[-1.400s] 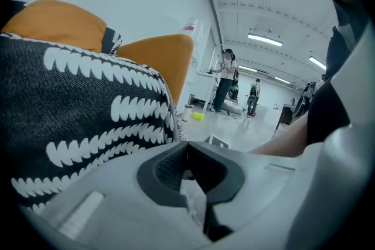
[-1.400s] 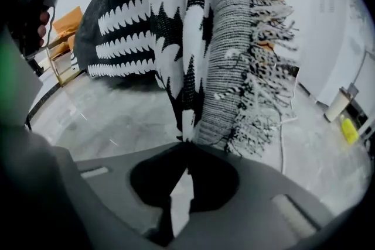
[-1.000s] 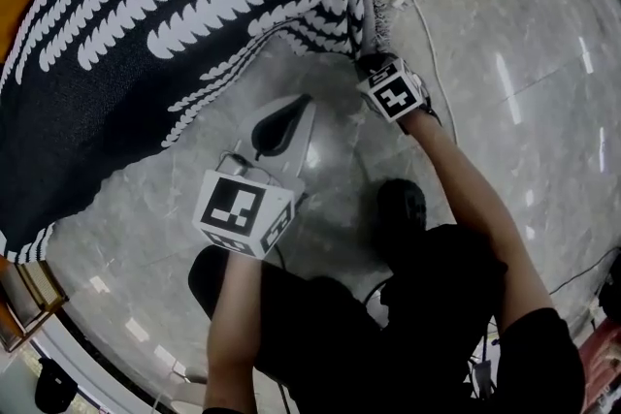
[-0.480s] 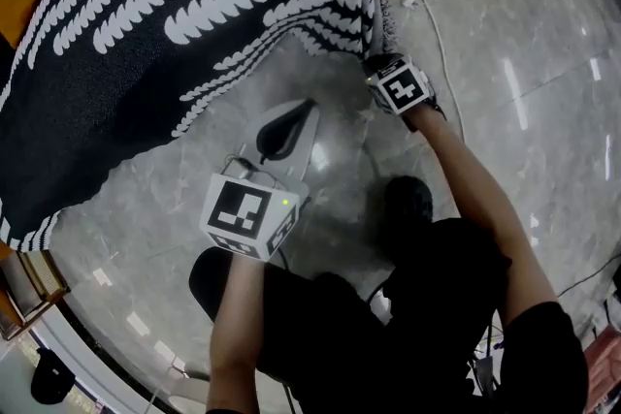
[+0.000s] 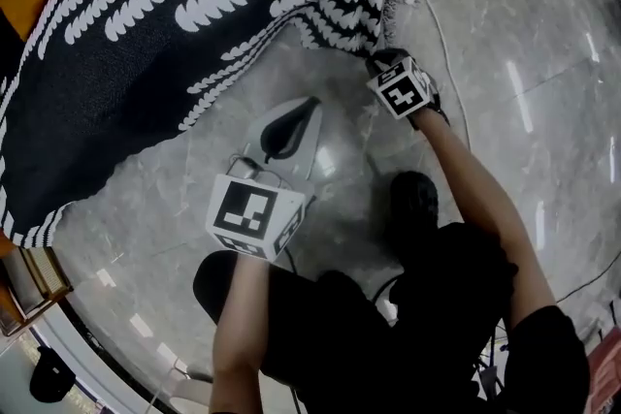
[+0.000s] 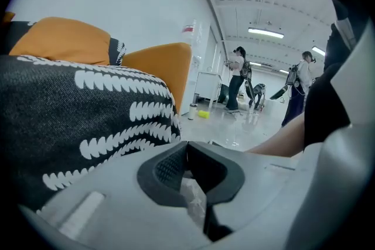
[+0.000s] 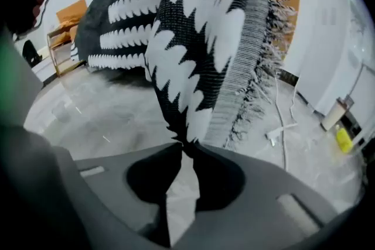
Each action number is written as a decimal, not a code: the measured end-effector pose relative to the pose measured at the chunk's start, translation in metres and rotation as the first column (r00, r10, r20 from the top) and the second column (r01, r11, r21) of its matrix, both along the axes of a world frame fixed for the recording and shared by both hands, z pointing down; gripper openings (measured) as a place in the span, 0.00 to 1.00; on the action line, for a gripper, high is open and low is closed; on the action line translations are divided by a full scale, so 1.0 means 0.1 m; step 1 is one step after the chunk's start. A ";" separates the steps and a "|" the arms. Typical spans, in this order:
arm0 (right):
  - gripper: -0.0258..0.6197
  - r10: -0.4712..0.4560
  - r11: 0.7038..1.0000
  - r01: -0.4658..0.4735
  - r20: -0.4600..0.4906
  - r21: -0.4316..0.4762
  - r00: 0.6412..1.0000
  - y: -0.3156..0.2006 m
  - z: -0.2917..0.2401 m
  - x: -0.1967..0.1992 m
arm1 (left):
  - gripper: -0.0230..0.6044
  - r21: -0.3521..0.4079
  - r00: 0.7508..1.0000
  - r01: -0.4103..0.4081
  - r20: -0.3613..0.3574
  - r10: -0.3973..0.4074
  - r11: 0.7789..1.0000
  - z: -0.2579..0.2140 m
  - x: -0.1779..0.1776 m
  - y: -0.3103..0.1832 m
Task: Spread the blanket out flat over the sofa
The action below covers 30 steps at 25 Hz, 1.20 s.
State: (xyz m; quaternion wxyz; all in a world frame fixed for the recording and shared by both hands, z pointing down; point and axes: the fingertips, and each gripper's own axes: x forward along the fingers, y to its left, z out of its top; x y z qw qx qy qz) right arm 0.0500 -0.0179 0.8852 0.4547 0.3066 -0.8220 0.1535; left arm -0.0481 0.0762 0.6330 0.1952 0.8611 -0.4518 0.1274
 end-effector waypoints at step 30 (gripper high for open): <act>0.19 -0.181 0.961 0.167 -0.046 -0.220 0.982 0.96 -1.69 0.27 | 0.05 -0.028 0.994 0.032 0.108 -0.029 0.999 -0.89 0.43 0.11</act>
